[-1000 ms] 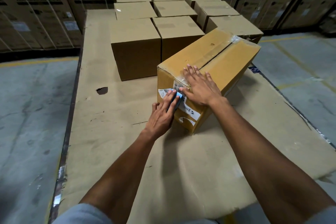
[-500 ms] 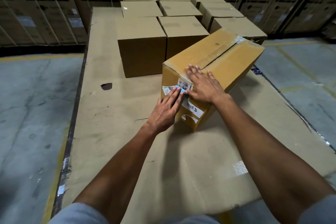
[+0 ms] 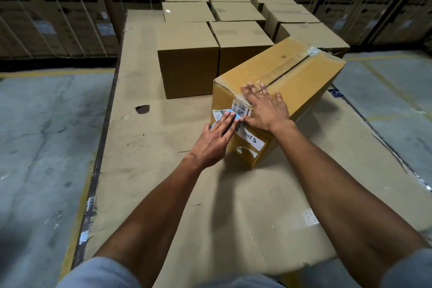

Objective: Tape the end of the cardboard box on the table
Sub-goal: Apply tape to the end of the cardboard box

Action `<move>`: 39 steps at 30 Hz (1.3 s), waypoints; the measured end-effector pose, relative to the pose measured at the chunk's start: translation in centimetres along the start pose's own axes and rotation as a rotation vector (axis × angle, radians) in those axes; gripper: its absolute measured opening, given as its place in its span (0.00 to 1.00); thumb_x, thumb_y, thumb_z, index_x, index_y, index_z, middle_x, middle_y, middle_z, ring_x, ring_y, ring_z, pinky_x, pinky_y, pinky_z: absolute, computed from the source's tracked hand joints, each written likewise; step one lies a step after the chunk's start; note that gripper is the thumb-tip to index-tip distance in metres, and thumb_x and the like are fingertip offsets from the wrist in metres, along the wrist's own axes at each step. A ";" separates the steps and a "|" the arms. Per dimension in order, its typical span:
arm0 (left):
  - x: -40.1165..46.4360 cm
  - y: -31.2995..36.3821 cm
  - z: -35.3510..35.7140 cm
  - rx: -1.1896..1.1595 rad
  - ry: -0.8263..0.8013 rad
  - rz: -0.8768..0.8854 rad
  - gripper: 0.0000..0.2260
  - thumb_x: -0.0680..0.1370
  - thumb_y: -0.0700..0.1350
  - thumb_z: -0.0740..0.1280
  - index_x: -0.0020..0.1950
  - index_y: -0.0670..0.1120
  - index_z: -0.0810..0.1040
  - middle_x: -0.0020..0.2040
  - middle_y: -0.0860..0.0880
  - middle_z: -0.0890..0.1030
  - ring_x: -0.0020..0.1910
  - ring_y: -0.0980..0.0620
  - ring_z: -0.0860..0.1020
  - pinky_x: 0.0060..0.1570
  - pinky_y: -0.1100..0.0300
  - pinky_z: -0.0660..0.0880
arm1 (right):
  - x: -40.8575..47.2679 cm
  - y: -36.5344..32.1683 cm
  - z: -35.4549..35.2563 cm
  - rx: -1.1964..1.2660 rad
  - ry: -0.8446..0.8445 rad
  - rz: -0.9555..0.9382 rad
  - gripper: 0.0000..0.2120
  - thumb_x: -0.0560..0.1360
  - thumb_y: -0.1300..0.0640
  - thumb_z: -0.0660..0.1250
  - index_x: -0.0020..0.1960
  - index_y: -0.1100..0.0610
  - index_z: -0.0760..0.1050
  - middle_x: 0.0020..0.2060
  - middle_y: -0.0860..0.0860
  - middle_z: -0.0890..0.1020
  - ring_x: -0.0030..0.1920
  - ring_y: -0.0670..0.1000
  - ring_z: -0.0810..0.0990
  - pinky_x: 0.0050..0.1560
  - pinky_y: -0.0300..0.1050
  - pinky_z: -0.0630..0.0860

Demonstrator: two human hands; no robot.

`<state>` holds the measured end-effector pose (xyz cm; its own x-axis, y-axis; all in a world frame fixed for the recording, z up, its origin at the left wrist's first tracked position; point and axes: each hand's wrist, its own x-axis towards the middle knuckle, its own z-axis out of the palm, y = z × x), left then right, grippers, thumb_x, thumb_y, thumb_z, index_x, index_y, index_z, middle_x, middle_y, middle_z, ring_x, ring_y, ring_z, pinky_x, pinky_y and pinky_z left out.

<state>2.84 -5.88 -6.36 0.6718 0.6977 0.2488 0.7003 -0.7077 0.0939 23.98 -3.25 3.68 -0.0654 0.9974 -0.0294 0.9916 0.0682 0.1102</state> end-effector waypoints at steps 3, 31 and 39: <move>0.1 0.0 -0.3 0.010 -0.026 -0.005 0.34 0.83 0.36 0.58 0.88 0.42 0.50 0.88 0.42 0.50 0.88 0.43 0.48 0.60 0.45 0.71 | 0.0 -0.2 -0.1 -0.023 -0.001 0.016 0.52 0.75 0.30 0.66 0.85 0.43 0.37 0.85 0.46 0.43 0.85 0.57 0.45 0.80 0.70 0.49; -0.9 -0.3 2.4 0.053 -0.162 0.032 0.33 0.84 0.44 0.66 0.87 0.42 0.56 0.87 0.42 0.58 0.86 0.45 0.57 0.57 0.48 0.74 | -0.9 -1.3 -0.7 -0.050 0.036 0.027 0.61 0.70 0.28 0.73 0.85 0.46 0.37 0.86 0.52 0.47 0.85 0.59 0.48 0.81 0.68 0.54; -1.5 -1.8 0.6 -0.026 0.031 0.036 0.30 0.86 0.45 0.64 0.86 0.43 0.59 0.86 0.43 0.62 0.85 0.44 0.61 0.56 0.47 0.76 | -1.2 -1.5 0.0 -0.182 0.204 -0.203 0.60 0.71 0.32 0.74 0.85 0.52 0.38 0.84 0.55 0.36 0.85 0.57 0.43 0.82 0.68 0.53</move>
<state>0.73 -5.61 -7.51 0.6887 0.6679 0.2821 0.6686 -0.7355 0.1092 22.61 -4.58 3.54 -0.2984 0.9458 0.1284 0.9210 0.2501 0.2986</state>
